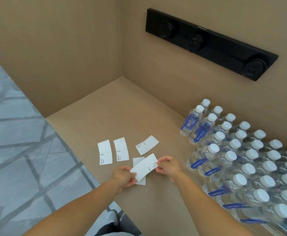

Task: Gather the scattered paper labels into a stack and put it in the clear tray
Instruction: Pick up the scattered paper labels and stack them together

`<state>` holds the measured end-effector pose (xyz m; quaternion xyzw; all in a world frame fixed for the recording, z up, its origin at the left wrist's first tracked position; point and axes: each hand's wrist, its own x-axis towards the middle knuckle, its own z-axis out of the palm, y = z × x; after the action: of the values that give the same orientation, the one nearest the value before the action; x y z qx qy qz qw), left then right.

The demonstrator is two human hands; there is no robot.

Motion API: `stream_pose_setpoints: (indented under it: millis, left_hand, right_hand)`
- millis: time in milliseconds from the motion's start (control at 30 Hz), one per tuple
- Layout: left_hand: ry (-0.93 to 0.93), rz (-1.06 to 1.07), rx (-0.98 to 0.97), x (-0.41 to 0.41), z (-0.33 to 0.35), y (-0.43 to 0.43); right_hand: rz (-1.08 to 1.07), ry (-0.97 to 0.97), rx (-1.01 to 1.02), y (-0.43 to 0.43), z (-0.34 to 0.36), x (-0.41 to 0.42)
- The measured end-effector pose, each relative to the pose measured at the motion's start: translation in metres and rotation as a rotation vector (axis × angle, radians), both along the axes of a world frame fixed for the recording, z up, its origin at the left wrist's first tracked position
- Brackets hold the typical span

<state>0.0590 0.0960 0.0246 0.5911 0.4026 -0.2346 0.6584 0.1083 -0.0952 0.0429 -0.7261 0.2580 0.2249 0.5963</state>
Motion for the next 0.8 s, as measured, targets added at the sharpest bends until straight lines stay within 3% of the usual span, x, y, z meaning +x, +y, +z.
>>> stream_pose_setpoints:
  millis: [300, 800]
  left_hand:
    - [0.071, -0.129, -0.065, -0.04, -0.019, -0.019]
    - [0.04, 0.115, -0.019, -0.017, -0.012, 0.07]
  right_hand:
    - [0.181, -0.017, -0.17, 0.018, -0.009, 0.01]
    - [0.299, -0.033, -0.118, 0.092, -0.015, 0.042]
